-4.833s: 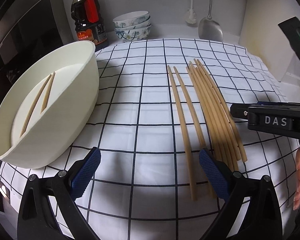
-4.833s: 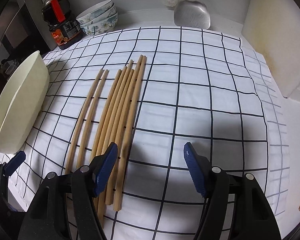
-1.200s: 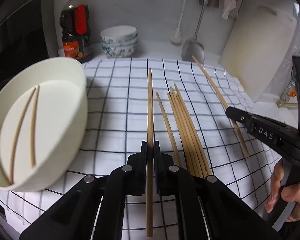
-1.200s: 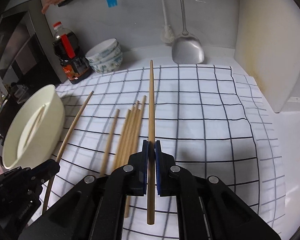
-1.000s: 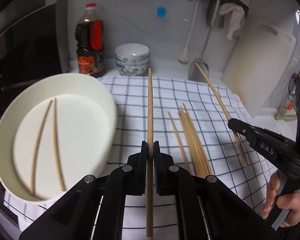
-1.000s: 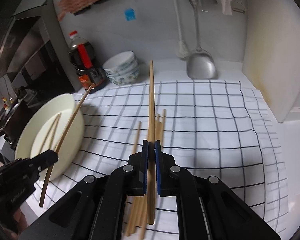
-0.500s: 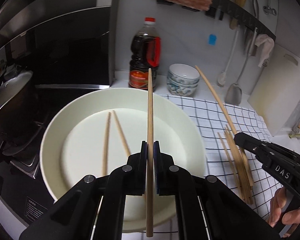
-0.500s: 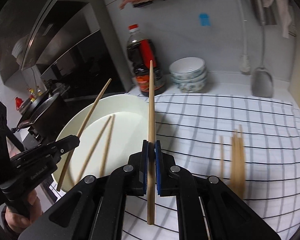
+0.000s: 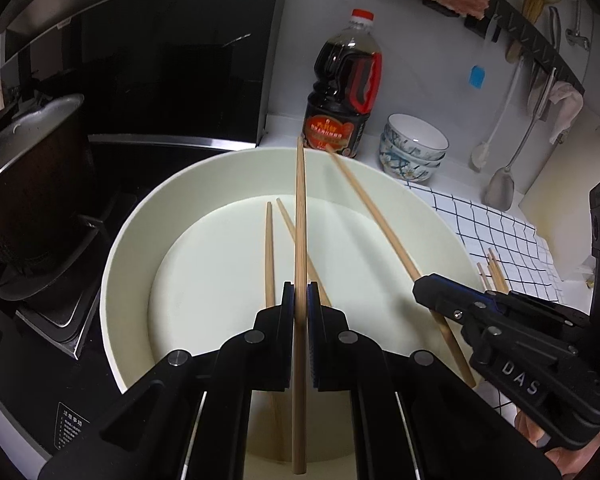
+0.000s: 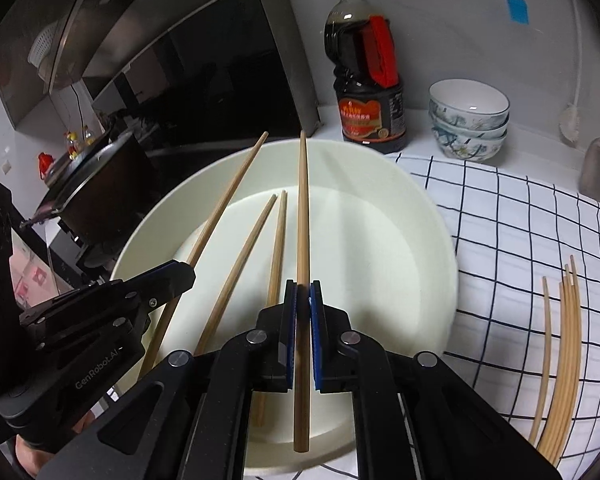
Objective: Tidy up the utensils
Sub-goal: 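Carry both held chopsticks up and over the cream-white bowl, then open both tools to release the chopsticks into the bowl, then move both open tools back toward the remaining chopsticks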
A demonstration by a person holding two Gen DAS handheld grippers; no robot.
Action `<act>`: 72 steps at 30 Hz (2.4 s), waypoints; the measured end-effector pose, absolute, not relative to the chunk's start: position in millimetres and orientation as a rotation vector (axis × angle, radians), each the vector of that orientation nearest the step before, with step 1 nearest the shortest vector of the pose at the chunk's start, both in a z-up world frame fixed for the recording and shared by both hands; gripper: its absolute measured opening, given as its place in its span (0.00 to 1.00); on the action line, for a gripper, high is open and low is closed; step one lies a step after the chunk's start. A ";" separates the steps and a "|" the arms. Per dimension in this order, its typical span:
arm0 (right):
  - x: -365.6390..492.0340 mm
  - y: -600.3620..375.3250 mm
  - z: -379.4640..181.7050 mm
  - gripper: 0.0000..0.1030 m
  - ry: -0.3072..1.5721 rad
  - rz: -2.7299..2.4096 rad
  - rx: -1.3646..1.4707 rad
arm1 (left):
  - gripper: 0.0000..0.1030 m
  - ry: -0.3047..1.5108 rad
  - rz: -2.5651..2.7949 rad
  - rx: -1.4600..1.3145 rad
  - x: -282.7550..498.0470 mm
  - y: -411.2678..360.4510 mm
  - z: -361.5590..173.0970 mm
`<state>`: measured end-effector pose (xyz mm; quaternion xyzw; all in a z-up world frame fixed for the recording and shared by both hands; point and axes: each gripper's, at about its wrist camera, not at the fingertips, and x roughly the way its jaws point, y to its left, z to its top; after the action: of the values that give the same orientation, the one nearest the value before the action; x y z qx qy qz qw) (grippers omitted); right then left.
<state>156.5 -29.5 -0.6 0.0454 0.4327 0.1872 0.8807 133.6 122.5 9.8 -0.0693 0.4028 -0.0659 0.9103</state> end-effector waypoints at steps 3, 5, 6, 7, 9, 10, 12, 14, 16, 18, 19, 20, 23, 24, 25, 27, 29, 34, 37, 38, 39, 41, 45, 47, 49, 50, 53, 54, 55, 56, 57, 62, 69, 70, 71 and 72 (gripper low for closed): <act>157.1 -27.7 -6.8 0.06 0.914 0.381 0.086 | 0.07 0.834 -0.123 -0.146 135.2 126.1 4.7; 157.8 -28.9 -9.0 0.06 0.914 0.373 0.082 | 0.07 0.831 -0.112 -0.150 135.1 128.6 2.8; 157.7 -30.0 -8.7 0.06 0.912 0.365 0.080 | 0.07 0.836 -0.109 -0.158 135.5 130.6 1.7; 157.6 -30.7 -8.2 0.06 0.912 0.361 0.080 | 0.07 0.841 -0.110 -0.169 135.7 132.7 0.9; 156.1 -34.3 -4.6 0.14 0.899 0.358 0.085 | 0.15 0.842 -0.099 -0.191 135.4 138.2 0.8; 154.0 -38.1 -1.7 0.15 0.883 0.344 0.085 | 0.29 0.835 -0.089 -0.193 134.7 139.0 1.8; 151.5 -45.2 2.9 0.17 0.864 0.325 0.089 | 0.62 0.804 -0.059 -0.188 129.9 142.1 5.8; 149.3 -52.4 6.1 0.21 0.855 0.320 0.101 | 0.70 0.770 -0.039 -0.180 124.2 143.3 10.8; 146.2 -59.3 8.5 0.26 0.846 0.307 0.099 | 0.71 0.757 -0.036 -0.167 120.0 142.7 15.3; 143.2 -65.7 10.4 0.29 0.838 0.295 0.099 | 0.72 0.750 -0.032 -0.165 116.2 141.6 18.1; 140.5 -70.9 11.2 0.29 0.832 0.289 0.107 | 0.74 0.747 -0.032 -0.164 114.5 140.8 18.9; 138.8 -74.2 11.4 0.29 0.831 0.286 0.112 | 0.75 0.744 -0.031 -0.160 112.8 139.2 19.6; 131.9 -86.1 12.5 0.34 0.827 0.271 0.114 | 0.79 0.743 -0.033 -0.143 108.6 133.6 20.1; 131.0 -88.8 12.7 0.36 0.826 0.267 0.113 | 0.80 0.743 -0.037 -0.142 106.8 131.5 19.9; 128.2 -93.7 12.9 0.36 0.825 0.260 0.112 | 0.81 0.744 -0.041 -0.143 105.7 129.5 19.7; 124.6 -100.3 12.8 0.37 0.824 0.252 0.113 | 0.82 0.745 -0.051 -0.146 103.0 124.8 19.0; 120.4 -110.8 12.3 0.38 0.824 0.237 0.118 | 0.82 0.750 -0.059 -0.144 101.4 118.9 18.8; 113.0 -136.9 11.8 0.41 0.825 0.202 0.133 | 0.85 0.762 -0.095 -0.137 94.9 101.1 20.6; 107.1 -152.1 12.2 0.44 0.823 0.181 0.140 | 0.88 0.760 -0.117 -0.127 89.7 87.6 22.5; 104.5 -158.0 11.9 0.45 0.822 0.172 0.142 | 0.89 0.761 -0.125 -0.124 88.0 82.8 22.7; 102.9 -161.3 11.5 0.46 0.822 0.167 0.145 | 0.89 0.761 -0.133 -0.122 86.0 78.3 23.0; 98.4 -174.1 10.6 0.48 0.821 0.151 0.157 | 0.91 0.764 -0.150 -0.114 82.5 67.7 23.1; 91.2 -194.3 5.7 0.50 0.838 0.131 0.174 | 0.92 0.778 -0.192 -0.105 77.2 46.4 21.5; 87.7 -201.9 4.0 0.50 0.844 0.119 0.176 | 0.92 0.780 -0.205 -0.094 75.1 34.4 21.1; 84.2 -210.2 2.7 0.51 0.848 0.109 0.178 | 0.92 0.783 -0.219 -0.085 72.6 23.1 20.6; 82.3 -215.0 2.1 0.54 0.851 0.105 0.183 | 0.92 0.783 -0.225 -0.082 71.4 18.5 20.6; 77.3 -228.3 1.8 0.59 0.848 0.097 0.207 | 0.93 0.776 -0.237 -0.077 67.7 6.5 21.0; 75.8 -231.7 1.7 0.60 0.846 0.092 0.210 | 0.93 0.777 -0.239 -0.076 66.9 2.5 20.8; 74.2 -235.4 2.1 0.61 0.845 0.087 0.212 | 0.93 0.779 -0.242 -0.076 66.2 -0.4 20.6; 73.0 -238.7 2.4 0.63 0.843 0.086 0.217 | 0.93 0.782 -0.245 -0.075 65.3 -3.8 20.3; 71.9 -242.0 2.6 0.66 0.841 0.090 0.226 | 0.93 0.784 -0.245 -0.072 64.5 -6.8 19.9; 72.0 -252.2 -2.0 0.67 0.850 0.070 0.199 | 0.94 0.790 -0.237 -0.034 59.6 -24.3 17.8; 77.2 -262.8 -19.6 0.67 0.919 0.044 0.143 | 0.94 0.812 -0.235 -0.025 49.4 -44.9 9.7; 78.6 -266.1 -23.2 0.67 0.936 0.043 0.148 | 0.94 0.819 -0.240 -0.029 48.9 -47.9 7.6; 80.4 -268.9 -27.4 0.67 0.956 0.048 0.154 | 0.94 0.827 -0.247 -0.035 47.6 -51.1 5.1; 81.7 -270.1 -30.2 0.67 0.968 0.051 0.156 | 0.94 0.837 -0.254 -0.041 46.5 -55.1 2.3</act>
<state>81.7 -270.1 -30.2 0.0751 0.4647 0.0244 0.8820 46.5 -55.1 2.3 -0.0199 0.4053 -0.1231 0.9056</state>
